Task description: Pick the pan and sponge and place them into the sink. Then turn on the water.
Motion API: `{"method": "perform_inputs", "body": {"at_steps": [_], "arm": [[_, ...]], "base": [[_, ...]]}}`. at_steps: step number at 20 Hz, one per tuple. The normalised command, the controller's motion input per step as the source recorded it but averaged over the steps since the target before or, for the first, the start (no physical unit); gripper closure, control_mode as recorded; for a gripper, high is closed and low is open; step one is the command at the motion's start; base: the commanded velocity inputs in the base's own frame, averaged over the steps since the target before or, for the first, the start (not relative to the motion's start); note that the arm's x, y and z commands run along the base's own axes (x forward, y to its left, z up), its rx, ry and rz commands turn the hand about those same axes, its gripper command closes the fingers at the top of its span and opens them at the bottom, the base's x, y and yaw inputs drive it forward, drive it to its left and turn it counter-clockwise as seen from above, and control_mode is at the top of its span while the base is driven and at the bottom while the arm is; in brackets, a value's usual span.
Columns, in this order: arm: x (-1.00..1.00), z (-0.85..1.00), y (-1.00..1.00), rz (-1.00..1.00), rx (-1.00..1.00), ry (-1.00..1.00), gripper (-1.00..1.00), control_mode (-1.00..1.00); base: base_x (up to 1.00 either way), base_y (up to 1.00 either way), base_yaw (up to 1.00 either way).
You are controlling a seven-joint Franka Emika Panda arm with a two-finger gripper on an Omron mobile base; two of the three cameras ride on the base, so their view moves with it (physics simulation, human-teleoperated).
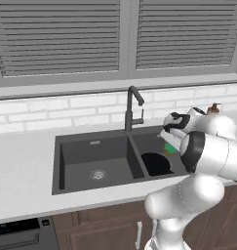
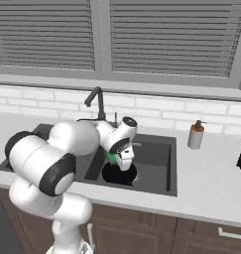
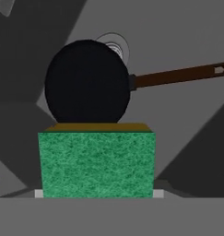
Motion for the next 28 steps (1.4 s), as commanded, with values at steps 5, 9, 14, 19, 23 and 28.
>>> {"method": "perform_inputs", "body": {"at_steps": [5,9,14,19,23,28], "arm": [[0.27,-0.56,-0.12,0.0,0.0,0.0,1.0,-1.0],[0.27,-0.56,-0.09,0.0,0.0,0.0,1.0,-1.0],[0.28,-0.55,-0.07,0.0,0.0,0.0,1.0,-1.0],[0.44,-0.48,-0.04,0.0,0.0,0.0,1.0,-1.0],[0.53,-0.45,-0.06,0.02,0.0,0.01,1.0,-1.0],[0.46,-0.46,-0.11,0.05,0.0,0.04,1.0,-1.0]], "base": [[0.0,0.0,0.0],[0.0,0.0,0.0],[0.0,0.0,0.0],[0.0,0.0,0.0],[0.0,0.0,0.0],[0.0,0.0,0.0]]}}
